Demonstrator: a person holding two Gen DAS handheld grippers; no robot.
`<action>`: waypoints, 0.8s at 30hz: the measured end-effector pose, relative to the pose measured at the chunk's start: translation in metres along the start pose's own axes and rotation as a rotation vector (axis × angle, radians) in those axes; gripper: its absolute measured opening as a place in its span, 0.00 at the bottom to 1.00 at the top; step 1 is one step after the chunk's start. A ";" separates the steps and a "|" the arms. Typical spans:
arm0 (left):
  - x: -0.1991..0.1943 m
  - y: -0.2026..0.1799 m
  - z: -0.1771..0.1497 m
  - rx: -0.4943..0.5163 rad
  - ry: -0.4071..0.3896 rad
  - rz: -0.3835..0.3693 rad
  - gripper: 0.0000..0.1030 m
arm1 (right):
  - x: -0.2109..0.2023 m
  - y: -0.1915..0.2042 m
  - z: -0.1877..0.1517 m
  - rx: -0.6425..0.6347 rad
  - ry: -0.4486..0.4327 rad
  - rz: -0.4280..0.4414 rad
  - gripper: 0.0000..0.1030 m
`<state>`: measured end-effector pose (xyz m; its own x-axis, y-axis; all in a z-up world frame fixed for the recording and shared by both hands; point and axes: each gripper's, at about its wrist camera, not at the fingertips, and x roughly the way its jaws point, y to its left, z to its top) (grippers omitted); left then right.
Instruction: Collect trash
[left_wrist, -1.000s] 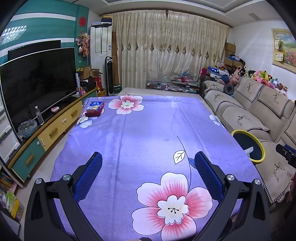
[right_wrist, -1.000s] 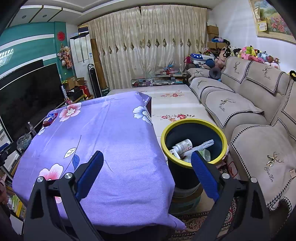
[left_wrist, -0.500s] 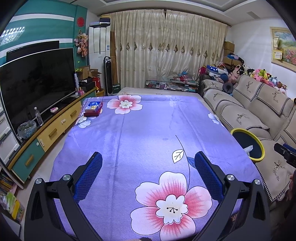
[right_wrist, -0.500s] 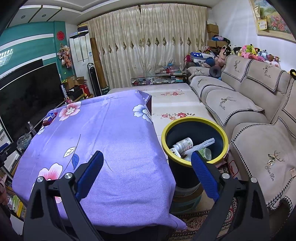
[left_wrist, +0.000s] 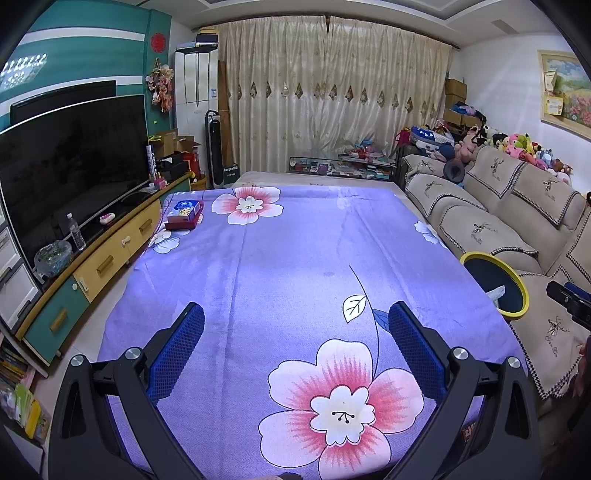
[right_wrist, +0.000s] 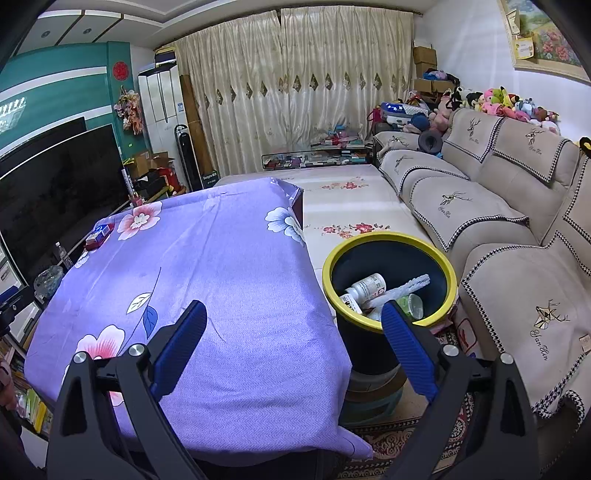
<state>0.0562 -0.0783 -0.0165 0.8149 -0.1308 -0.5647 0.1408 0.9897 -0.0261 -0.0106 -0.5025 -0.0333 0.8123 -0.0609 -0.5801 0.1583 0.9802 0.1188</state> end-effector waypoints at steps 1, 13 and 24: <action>0.001 0.000 0.000 0.001 0.001 0.000 0.95 | 0.001 0.000 0.000 0.000 0.001 0.000 0.88; 0.003 0.002 0.001 0.003 0.006 -0.001 0.95 | 0.002 0.000 -0.001 0.002 0.002 0.001 0.88; 0.005 0.002 0.000 0.007 0.010 -0.003 0.95 | 0.006 0.001 -0.002 0.004 0.008 0.002 0.88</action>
<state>0.0608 -0.0774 -0.0192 0.8090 -0.1328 -0.5726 0.1469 0.9889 -0.0218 -0.0064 -0.5015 -0.0385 0.8078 -0.0572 -0.5866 0.1587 0.9796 0.1230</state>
